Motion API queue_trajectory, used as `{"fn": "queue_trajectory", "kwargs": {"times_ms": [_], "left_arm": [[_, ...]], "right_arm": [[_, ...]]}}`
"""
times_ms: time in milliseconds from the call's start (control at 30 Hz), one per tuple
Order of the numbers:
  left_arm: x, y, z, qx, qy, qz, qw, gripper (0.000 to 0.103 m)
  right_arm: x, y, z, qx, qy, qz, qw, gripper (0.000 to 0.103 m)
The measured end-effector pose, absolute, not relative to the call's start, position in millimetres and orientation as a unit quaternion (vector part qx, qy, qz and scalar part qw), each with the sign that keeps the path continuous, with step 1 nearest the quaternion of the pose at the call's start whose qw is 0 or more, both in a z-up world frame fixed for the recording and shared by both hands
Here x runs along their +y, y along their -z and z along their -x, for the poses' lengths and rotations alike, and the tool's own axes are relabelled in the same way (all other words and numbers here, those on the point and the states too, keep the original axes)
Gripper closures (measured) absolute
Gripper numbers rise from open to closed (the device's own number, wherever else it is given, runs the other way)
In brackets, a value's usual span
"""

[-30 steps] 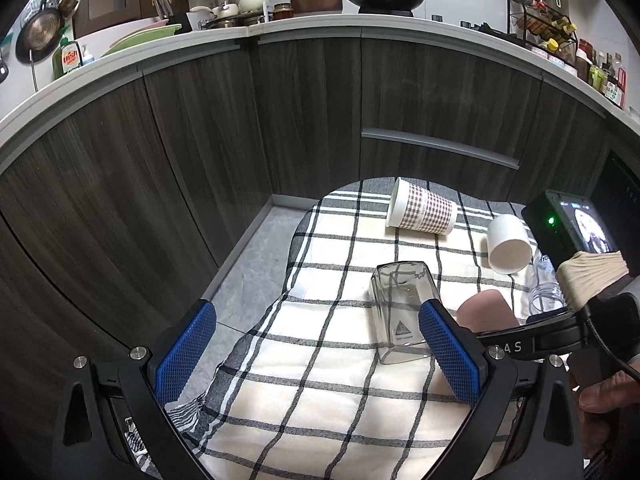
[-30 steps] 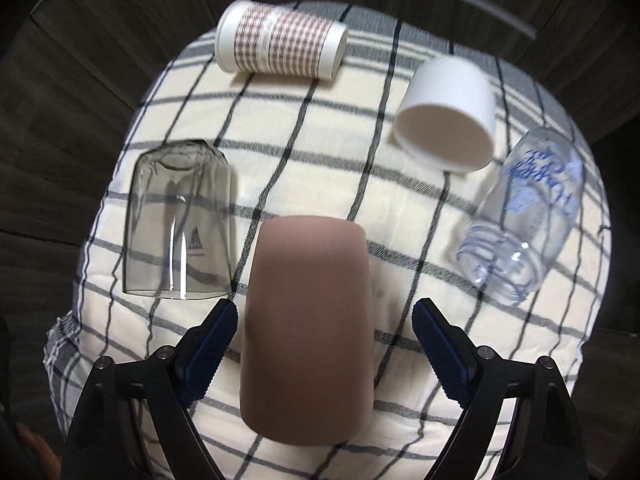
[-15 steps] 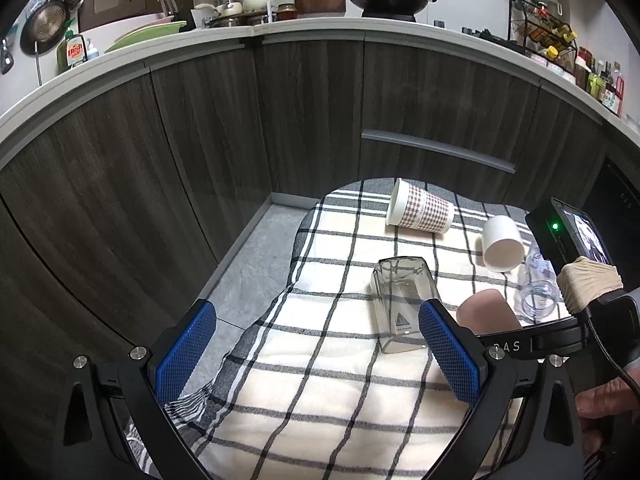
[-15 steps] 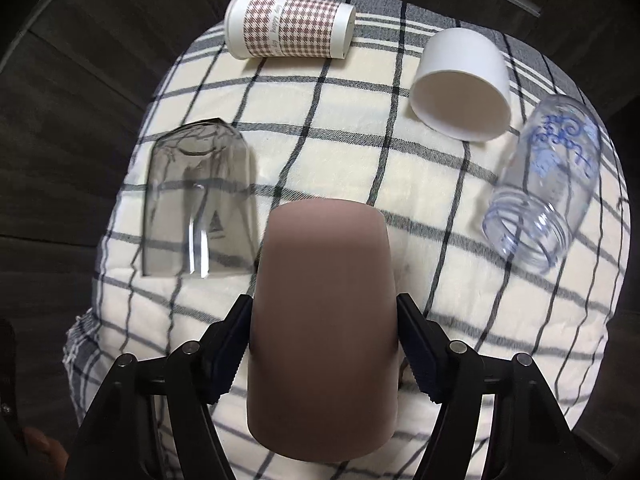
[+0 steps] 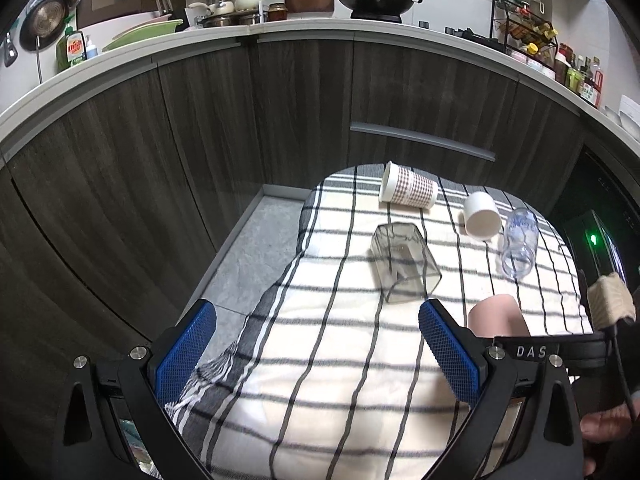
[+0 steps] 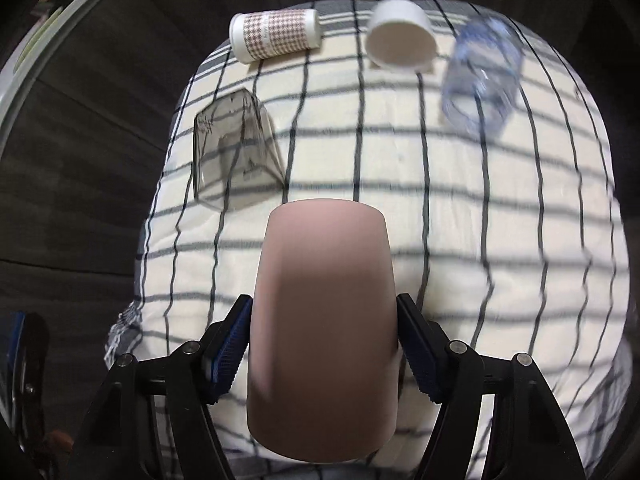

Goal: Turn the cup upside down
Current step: 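Lift the pink cup with the right gripper toward the left gripper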

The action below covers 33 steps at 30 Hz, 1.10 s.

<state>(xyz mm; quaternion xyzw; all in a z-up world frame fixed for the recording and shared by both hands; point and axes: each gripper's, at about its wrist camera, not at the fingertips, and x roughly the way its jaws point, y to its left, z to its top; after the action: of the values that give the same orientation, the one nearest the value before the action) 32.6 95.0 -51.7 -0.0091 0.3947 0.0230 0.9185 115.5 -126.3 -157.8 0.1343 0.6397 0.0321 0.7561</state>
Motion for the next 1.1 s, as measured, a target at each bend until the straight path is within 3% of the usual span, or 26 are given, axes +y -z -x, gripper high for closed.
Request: {"fn": "queue_trajectory", "kwargs": {"times_ms": [700, 867, 1100], "left_arm": [[100.4, 64.5, 5.2, 0.41, -0.008, -0.014, 0.912, 0.0], [98.4, 59.6, 7.5, 0.406, -0.011, -0.021, 0.913, 0.0], [87.7, 48.3, 8.4, 0.4, -0.003, -0.028, 0.916, 0.0]], "right_arm": [[-100.2, 193.5, -72.0, 0.644, -0.022, -0.127, 0.754, 0.03], [-99.9, 181.8, -70.6, 0.63, -0.02, -0.123, 0.766, 0.021], [-110.1, 147.0, -64.4, 0.594, -0.017, -0.122, 0.795, 0.021]]}}
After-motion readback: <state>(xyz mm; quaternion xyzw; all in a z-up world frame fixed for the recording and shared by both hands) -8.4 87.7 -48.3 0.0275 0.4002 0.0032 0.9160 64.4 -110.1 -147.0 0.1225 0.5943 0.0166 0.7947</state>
